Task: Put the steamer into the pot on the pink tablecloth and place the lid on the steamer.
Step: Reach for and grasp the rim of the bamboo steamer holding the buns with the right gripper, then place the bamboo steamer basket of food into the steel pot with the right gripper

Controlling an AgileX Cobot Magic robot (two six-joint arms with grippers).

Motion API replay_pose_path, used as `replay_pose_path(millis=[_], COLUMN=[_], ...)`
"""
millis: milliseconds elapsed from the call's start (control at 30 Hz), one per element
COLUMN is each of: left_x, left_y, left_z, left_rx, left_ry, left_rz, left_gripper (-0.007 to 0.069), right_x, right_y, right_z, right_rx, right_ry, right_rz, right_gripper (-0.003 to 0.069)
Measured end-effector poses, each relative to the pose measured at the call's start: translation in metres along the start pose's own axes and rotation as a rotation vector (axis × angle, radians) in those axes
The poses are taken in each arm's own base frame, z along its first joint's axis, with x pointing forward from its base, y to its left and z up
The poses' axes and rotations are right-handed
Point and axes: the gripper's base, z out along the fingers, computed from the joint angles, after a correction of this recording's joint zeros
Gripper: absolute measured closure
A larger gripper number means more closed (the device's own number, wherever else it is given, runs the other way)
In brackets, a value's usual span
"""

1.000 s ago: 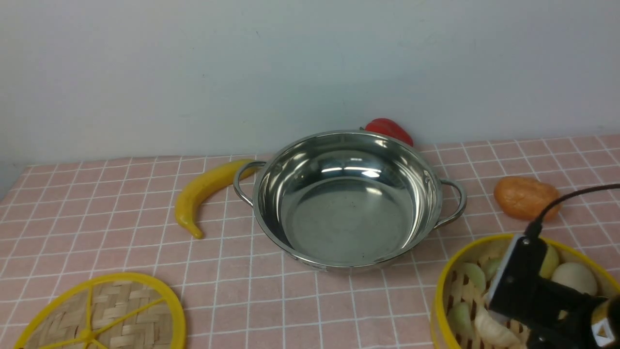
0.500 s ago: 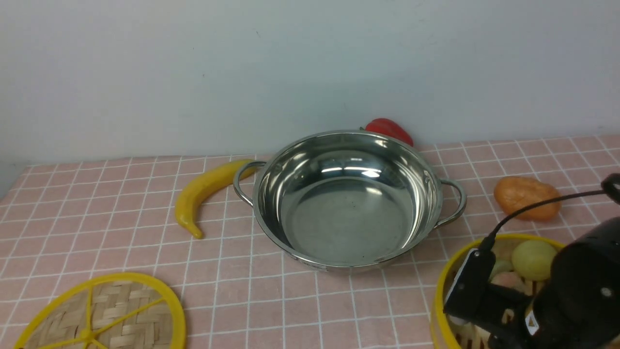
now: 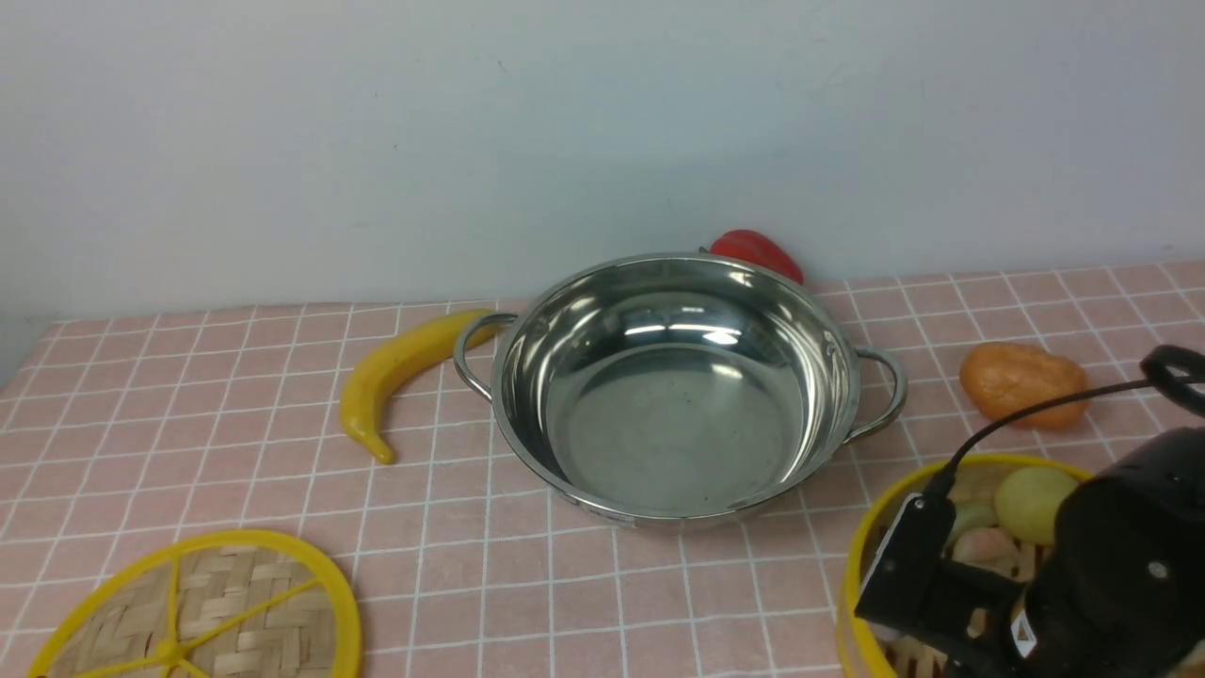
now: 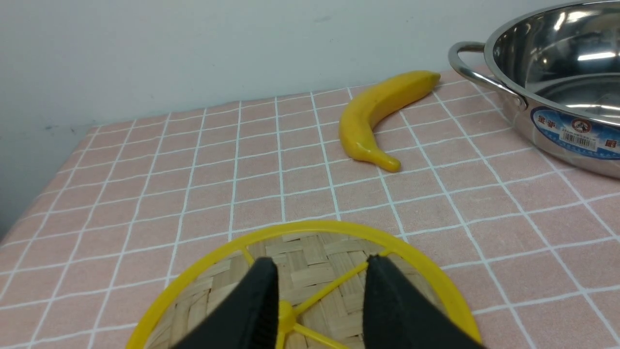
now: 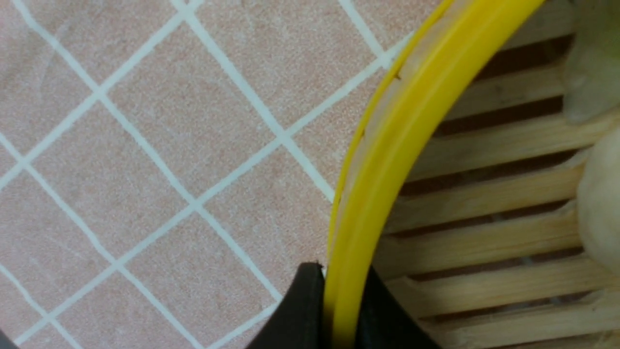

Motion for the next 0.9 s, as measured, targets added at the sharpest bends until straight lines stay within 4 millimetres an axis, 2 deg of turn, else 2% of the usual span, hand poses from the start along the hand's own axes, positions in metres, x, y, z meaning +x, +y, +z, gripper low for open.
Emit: replay_pose_path(millis=[333,533,567,667,700,733,833,867,900], left_x=[0.0,0.0,0.0,0.0,0.0,0.0,0.0,0.0,0.0], left_y=[0.0,0.0,0.0,0.0,0.0,0.0,0.0,0.0,0.0], left_z=[0.0,0.0,0.0,0.0,0.0,0.0,0.0,0.0,0.0], left_rx=[0.0,0.0,0.0,0.0,0.0,0.0,0.0,0.0,0.0], left_ry=[0.0,0.0,0.0,0.0,0.0,0.0,0.0,0.0,0.0], left_rz=[0.0,0.0,0.0,0.0,0.0,0.0,0.0,0.0,0.0], left_gripper=[0.0382,0.0382,0.0382,0.0382,0.0382,0.0382,0.0382,0.0382,0.0382], right_x=[0.0,0.011,0.02,0.028,0.03,0.031,0.019,0.018,0.009], right_y=[0.001,0.008,0.012,0.016,0.018,0.019,0.021,0.021,0.023], right_z=[-0.003,-0.033,-0.044,-0.057,-0.069,-0.071,-0.1,-0.102,-0.115], right_rx=[-0.003,-0.014,-0.024,-0.032,-0.04,-0.039,-0.013,-0.01,0.015], right_ry=[-0.018,-0.075,-0.062,-0.053,-0.048,-0.052,-0.108,-0.114,-0.156], right_rz=[0.022,0.101,0.117,0.124,0.13,0.128,0.086,0.084,0.052], right_gripper=[0.06,0.06,0.0596,0.0592,0.0591,0.0591,0.0591,0.0591,0.0591])
